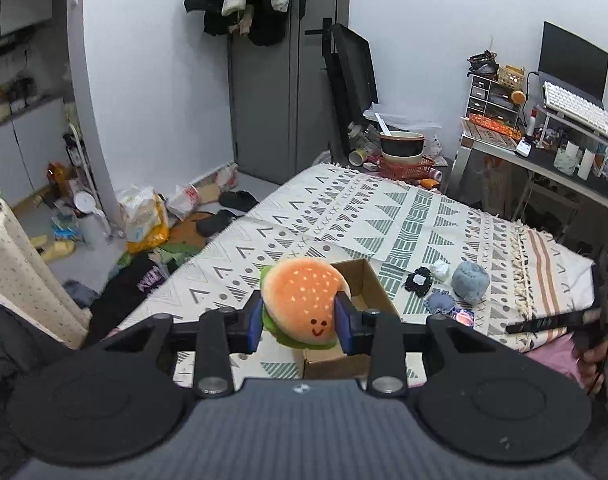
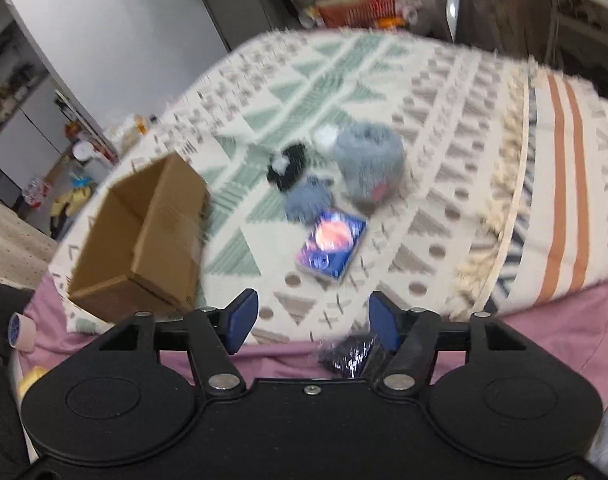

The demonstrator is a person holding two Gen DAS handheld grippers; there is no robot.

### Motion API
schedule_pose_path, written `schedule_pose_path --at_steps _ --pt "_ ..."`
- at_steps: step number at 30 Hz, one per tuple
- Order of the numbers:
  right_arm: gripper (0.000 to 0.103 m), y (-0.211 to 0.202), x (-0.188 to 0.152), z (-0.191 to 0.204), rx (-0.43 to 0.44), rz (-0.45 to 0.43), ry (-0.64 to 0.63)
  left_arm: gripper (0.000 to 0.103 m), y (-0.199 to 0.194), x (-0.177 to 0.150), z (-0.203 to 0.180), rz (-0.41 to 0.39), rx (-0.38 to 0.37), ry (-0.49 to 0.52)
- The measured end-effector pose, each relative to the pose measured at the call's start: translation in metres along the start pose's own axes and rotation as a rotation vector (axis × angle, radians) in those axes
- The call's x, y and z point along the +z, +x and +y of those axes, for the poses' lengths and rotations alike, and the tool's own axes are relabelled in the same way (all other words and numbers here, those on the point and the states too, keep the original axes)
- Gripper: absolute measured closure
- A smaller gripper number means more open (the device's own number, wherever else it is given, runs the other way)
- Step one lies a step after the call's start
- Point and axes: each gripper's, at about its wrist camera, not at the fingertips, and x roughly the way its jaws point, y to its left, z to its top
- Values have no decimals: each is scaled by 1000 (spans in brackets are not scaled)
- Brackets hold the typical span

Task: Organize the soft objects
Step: 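Carry the burger plush into the box and open the left tool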

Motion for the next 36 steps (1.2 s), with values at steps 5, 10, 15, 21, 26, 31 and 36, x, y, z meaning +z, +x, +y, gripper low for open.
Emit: schedule_pose_path --at_steps 5,10,15,21,26,31,36 --pt "11 31 -13 1 -93 70 45 68 33 -1 6 1 -68 15" --pt "11 71 -24 5 -172 149 39 68 74 -4 8 15 -136 4" --pt "40 105 -30 8 -241 264 49 68 113 -10 11 24 -203 -12" --pt "77 100 -33 8 -304 237 89 68 161 -13 10 61 -264 2" --pt "96 85 -23 3 -272 219 91 68 185 -4 11 54 -310 2" --pt "99 78 -17 -9 -257 197 123 68 205 1 11 39 -346 -2" --pt "100 70 -15 -8 -257 197 117 68 221 -4 14 54 -363 -34"
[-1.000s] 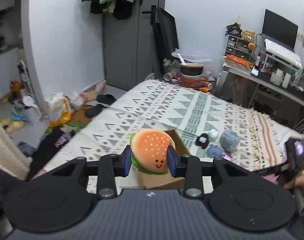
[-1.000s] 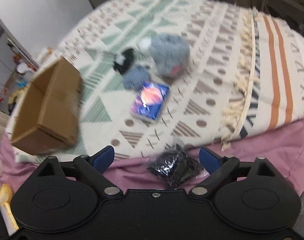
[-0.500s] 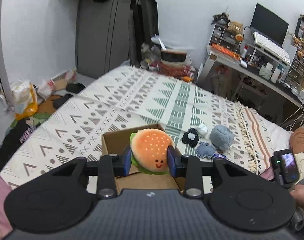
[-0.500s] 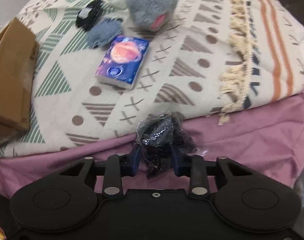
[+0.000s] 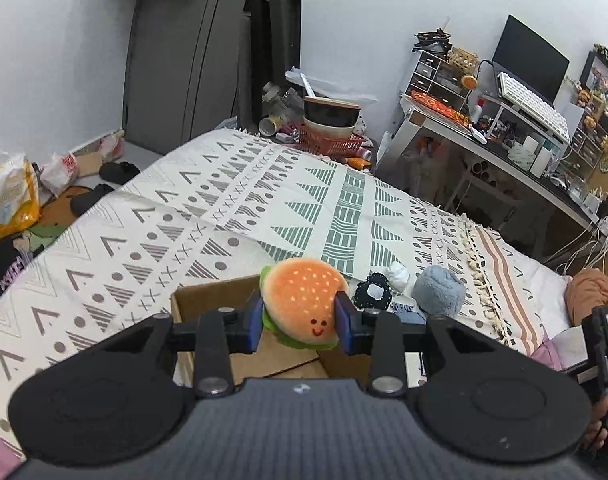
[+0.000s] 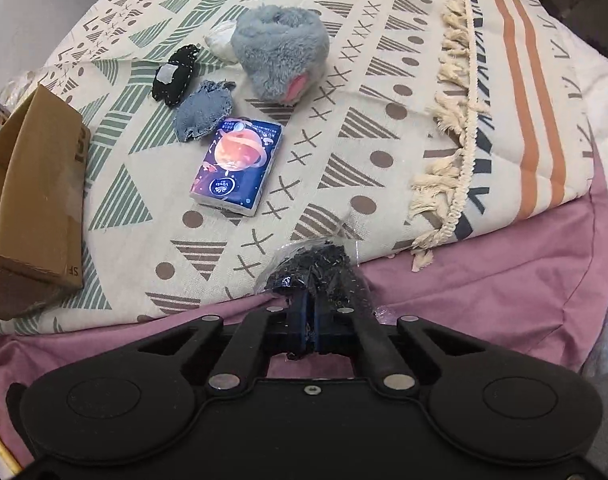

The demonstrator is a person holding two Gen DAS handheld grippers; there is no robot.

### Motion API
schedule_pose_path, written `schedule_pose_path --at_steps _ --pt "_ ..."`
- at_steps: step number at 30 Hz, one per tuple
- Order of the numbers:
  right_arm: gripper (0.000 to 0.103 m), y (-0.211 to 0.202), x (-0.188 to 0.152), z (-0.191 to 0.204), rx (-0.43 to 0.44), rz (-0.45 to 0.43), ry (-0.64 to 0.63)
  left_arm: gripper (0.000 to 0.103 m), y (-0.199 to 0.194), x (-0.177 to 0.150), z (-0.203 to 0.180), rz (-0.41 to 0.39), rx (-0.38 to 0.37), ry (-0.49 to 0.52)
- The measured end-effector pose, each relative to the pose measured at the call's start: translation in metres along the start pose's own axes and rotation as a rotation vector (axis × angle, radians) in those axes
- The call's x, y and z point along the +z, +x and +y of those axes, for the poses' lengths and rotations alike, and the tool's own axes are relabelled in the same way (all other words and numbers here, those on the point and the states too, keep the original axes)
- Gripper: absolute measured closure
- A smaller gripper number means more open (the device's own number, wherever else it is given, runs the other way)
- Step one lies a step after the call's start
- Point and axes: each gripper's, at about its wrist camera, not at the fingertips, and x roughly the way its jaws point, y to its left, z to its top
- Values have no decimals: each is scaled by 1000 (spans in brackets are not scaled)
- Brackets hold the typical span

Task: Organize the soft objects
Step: 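Carry the burger plush into the box and open the left tool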

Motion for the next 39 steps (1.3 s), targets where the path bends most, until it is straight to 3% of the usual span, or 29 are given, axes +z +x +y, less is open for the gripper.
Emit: schedule_pose_path --at_steps 9,15,26,39 --pt "102 -20 7 10 19 -49 -25 68 10 -13 10 21 15 -26" --pt "102 -46 14 24 51 -126 -44 68 7 -15 10 15 28 -37" --pt "102 -87 41 68 160 -263 -112 68 4 -15 1 30 25 -24" --pt "102 -98 46 135 310 -315 -238 66 22 -40 5 90 54 -25"
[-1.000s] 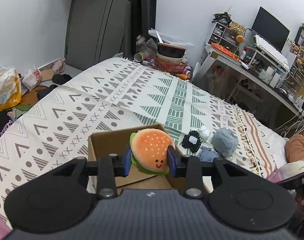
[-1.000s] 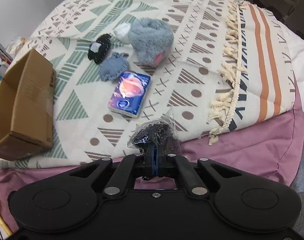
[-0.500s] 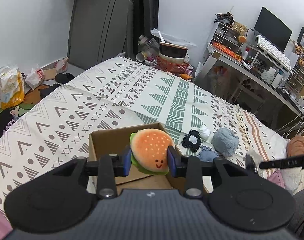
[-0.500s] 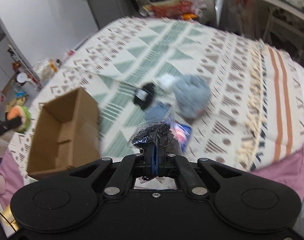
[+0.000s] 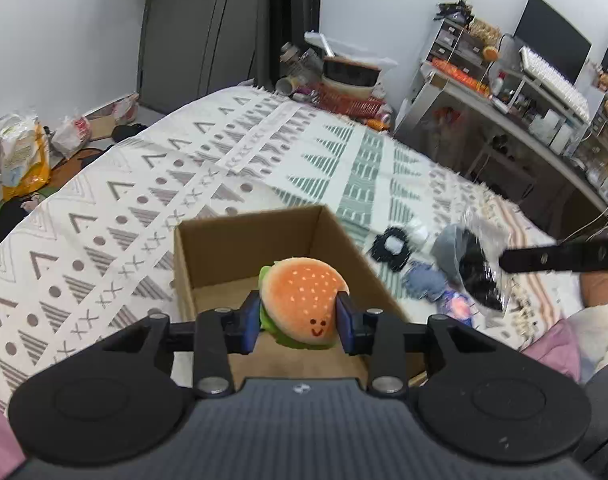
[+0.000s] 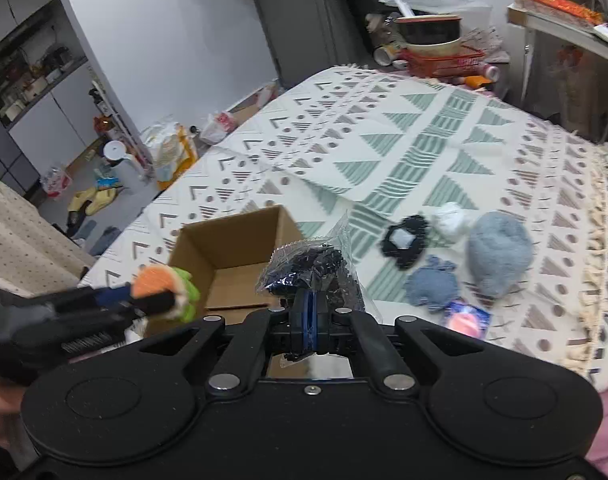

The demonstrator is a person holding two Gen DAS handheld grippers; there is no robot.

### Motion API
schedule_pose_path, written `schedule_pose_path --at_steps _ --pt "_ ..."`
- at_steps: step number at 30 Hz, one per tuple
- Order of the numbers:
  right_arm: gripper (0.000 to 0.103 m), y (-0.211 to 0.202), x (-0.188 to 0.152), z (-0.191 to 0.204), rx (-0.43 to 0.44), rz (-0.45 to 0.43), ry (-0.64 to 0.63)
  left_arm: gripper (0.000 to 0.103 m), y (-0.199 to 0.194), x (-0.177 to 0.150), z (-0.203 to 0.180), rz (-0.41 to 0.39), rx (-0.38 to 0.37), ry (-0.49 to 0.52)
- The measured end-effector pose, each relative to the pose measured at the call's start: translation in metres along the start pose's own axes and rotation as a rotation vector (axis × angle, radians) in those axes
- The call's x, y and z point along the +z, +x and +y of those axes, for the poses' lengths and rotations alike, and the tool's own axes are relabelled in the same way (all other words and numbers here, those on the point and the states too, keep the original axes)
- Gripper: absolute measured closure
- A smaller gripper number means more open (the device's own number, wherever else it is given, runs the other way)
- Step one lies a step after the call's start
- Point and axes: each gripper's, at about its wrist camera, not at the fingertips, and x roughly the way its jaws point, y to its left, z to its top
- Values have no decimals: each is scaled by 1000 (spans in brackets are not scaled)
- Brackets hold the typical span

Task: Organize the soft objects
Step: 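Carry the burger plush into the box and open the left tool, then lower the black bag into the box and open the right tool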

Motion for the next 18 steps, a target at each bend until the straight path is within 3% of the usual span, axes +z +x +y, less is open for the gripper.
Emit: schedule_pose_path --at_steps 6,8,11,18 --pt "102 9 -1 25 52 -1 -19 57 7 -15 7 61 31 8" --pt "102 12 -1 32 65 3 -22 44 5 -17 6 68 28 23" --pt "102 19 -2 41 79 10 -27 36 -2 -19 4 37 60 37" --pt "101 27 -7 52 98 20 -39 35 -18 -16 4 5 72 11"
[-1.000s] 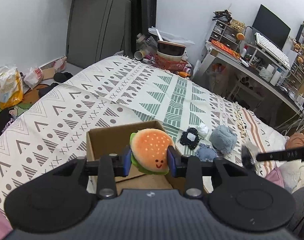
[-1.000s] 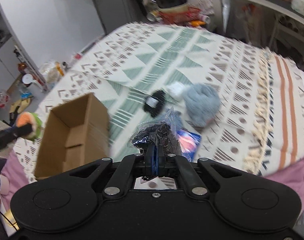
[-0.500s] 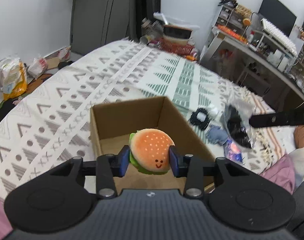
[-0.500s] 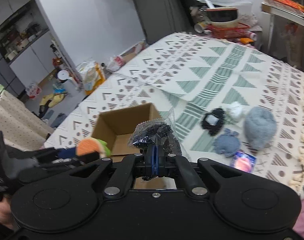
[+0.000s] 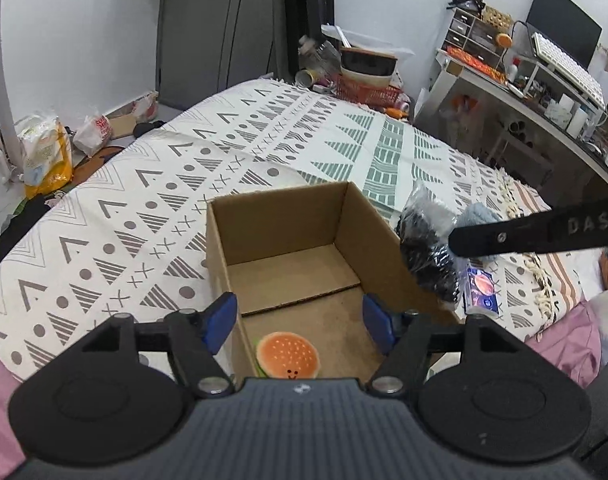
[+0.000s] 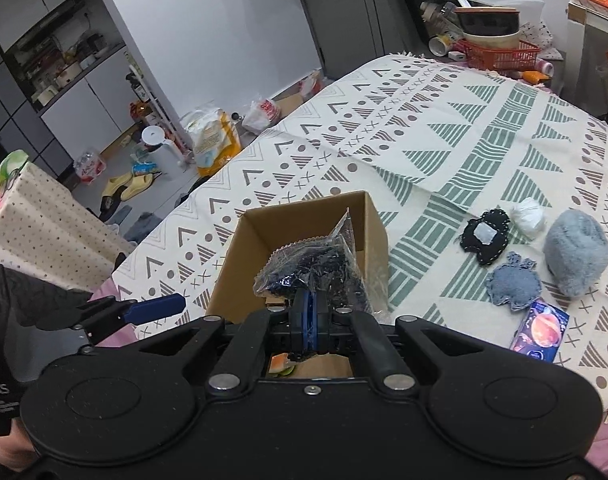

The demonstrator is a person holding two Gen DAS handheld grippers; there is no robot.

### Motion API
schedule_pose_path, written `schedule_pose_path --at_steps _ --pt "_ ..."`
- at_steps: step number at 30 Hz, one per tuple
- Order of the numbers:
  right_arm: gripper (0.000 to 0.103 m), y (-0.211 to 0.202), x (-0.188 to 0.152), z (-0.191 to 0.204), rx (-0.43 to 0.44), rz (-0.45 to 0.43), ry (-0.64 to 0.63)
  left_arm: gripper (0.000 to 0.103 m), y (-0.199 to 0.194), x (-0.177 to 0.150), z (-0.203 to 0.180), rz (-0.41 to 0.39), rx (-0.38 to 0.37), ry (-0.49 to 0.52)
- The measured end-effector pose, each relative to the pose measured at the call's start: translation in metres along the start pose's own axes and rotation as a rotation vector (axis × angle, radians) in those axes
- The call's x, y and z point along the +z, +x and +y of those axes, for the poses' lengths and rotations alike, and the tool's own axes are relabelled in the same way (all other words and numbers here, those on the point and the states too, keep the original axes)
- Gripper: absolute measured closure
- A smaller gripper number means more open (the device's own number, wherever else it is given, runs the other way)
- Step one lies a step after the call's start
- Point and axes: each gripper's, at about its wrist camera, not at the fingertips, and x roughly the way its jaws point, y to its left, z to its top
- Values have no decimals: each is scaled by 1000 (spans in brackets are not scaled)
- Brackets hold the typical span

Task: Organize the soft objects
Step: 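Lower the black bag into the box and open the right tool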

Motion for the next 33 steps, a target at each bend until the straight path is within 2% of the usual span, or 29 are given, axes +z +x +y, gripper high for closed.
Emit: schedule_pose_path --at_steps 4,5,6,7,8,9,10,13,15,21,33 --pt "95 -3 -1 2 23 -13 -20 35 -8 3 -1 -22 3 -24" --pt "89 -5 -2 2 16 -17 -30 35 -9 4 -2 -26 5 -26" --pt "75 -8 -3 1 8 -23 -34 35 -11 5 -3 -31 7 -26" --pt "67 -10 -3 -1 0 -30 -31 34 -12 6 -4 -35 9 -24" --pt "51 -14 -3 -3 -8 -42 -24 32 -13 7 -4 -38 8 -26" --pt "43 -20 -4 -6 -16 -63 -19 30 -13 8 -5 -39 6 -30" --pt "40 -23 -5 -9 -20 -77 -18 27 -14 9 -6 -42 3 -37" --pt "25 -34 -8 -19 -28 -104 -3 25 -15 11 -8 -55 0 -46" --pt "10 -40 -10 -23 -52 -130 -4 25 -16 13 -11 -64 4 -40" --pt "0 -60 -18 -37 -84 -187 -12 24 -23 19 -21 -86 -21 -49" --pt "0 -89 -34 -68 -115 -231 31 20 -32 29 -52 -96 -27 103"
